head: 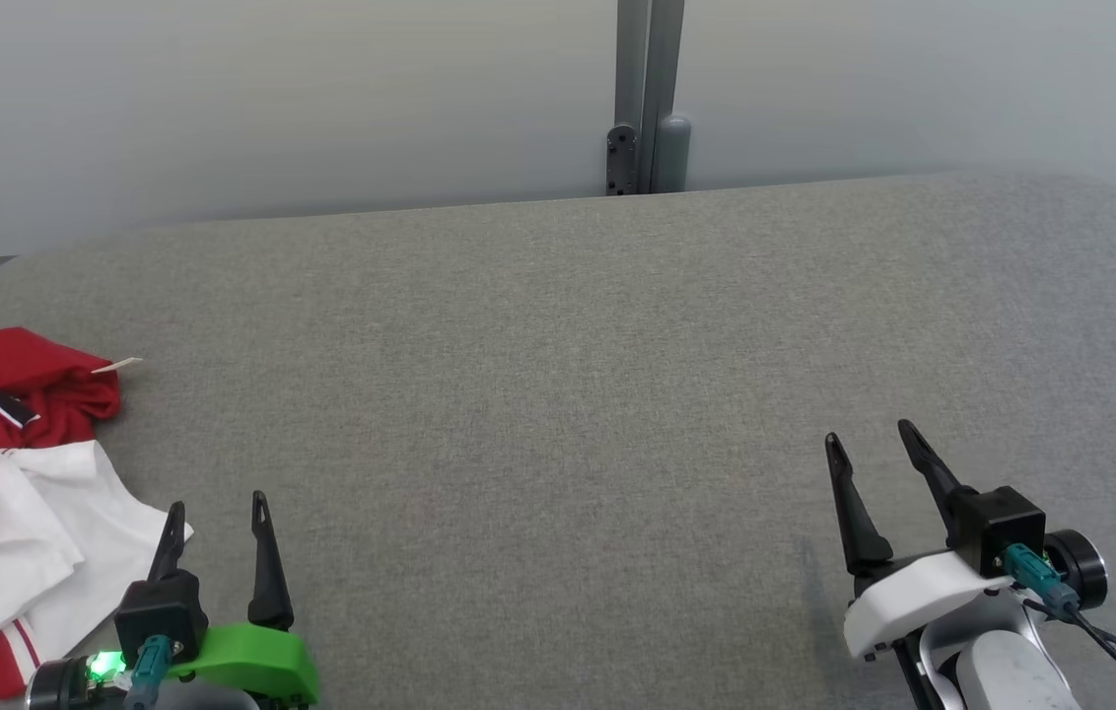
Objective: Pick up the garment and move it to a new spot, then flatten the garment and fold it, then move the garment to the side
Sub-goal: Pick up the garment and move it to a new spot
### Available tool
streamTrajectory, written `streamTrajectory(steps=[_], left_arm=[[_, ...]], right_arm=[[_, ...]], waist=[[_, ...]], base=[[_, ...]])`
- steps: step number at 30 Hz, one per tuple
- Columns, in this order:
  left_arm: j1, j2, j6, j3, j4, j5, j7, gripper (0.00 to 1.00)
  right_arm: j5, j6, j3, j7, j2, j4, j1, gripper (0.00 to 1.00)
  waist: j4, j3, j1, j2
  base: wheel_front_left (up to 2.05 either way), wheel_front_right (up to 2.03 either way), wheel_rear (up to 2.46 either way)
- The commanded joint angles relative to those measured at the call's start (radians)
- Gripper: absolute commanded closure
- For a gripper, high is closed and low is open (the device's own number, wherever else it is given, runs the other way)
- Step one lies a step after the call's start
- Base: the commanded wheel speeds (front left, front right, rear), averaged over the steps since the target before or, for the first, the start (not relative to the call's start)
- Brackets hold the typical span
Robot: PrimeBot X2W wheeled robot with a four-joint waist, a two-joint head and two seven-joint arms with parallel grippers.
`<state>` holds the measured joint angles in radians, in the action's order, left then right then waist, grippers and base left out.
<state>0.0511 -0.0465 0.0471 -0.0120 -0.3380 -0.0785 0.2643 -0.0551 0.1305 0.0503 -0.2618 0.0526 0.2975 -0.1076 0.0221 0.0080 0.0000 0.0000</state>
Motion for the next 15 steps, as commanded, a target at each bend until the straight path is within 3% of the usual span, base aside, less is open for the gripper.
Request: streamTrajectory(steps=[1,6,15], left_arm=[[-0.003,-0.007,-0.001,-0.003,-0.001,-0.008,0.001,0.00],[-0.003,-0.007,0.001,-0.006,-0.003,-0.010,0.000,0.00],[-0.020,-0.006,-0.008,-0.024,-0.010,0.002,0.000,0.00]], right_arm=[[-0.002,0.000,0.006,-0.005,0.001,0.002,-0.004,0.00],[0.000,0.000,0.027,-0.004,0.001,-0.005,-0.006,0.00],[-0.018,0.000,0.065,-0.004,0.000,0.006,0.002,0.00]], waist=[[0.016,0.003,0.0000,0.0000],[0.075,0.008,0.0000,0.0000],[0.262,0.000,0.0000,0.0000]], base=[[0.00,0.00,0.00],[0.00,0.00,0.00],[0.00,0.00,0.00]])
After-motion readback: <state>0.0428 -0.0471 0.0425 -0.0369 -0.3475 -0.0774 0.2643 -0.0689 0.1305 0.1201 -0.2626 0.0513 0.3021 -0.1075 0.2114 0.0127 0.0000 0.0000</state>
